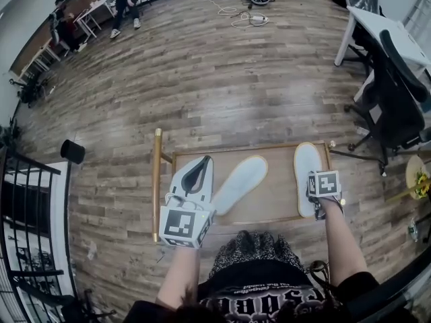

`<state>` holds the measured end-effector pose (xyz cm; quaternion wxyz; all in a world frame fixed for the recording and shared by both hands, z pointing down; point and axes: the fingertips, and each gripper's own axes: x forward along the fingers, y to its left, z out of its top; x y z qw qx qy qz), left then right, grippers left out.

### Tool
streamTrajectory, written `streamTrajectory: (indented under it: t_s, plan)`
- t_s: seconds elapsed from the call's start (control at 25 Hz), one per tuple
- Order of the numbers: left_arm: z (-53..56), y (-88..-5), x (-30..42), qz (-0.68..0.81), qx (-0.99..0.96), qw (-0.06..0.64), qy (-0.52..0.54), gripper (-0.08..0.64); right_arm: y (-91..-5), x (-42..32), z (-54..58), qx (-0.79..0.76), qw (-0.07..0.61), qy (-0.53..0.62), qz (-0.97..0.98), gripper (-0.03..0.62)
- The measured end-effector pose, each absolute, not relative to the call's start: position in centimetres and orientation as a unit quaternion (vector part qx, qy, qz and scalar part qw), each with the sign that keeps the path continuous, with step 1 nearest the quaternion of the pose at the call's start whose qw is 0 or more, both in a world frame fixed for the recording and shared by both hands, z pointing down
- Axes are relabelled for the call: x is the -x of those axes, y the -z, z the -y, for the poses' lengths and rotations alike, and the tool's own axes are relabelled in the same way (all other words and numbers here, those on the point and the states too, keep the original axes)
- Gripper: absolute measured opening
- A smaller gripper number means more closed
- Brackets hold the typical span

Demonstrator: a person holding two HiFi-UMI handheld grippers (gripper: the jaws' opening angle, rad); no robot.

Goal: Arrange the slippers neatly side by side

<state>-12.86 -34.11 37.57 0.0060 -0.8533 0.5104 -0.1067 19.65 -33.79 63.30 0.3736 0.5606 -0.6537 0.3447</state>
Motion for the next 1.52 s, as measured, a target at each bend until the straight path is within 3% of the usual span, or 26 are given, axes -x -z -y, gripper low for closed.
streamTrajectory:
  t_s: [0.64, 1.16, 1.32, 1.52]
  plan:
    - [33.4, -38.0, 13.3, -0.515, 0.849, 0.009, 0.118, 0.002, -65.7, -23.2, 34.1, -0.561, 0.420, -0.339, 0.628, 0.020]
    - [33.3, -37.8, 13.5, -0.515, 0.849, 0.008, 0.120, 0.002, -66.0, -23.8, 34.4, -0.578, 0.418, -0.325, 0.621, 0.021]
    - [33.2, -37.8, 13.4, -0.517, 0.848, 0.006, 0.117, 0.002, -65.5, -23.9, 34.3, -0.584, 0.403, -0.330, 0.623, 0.084]
    - [33.0, -37.6, 13.9, -0.520, 0.847, 0.005, 0.112, 0.002, -62.7, -24.6, 33.9, -0.607, 0.377, -0.318, 0.623, 0.097]
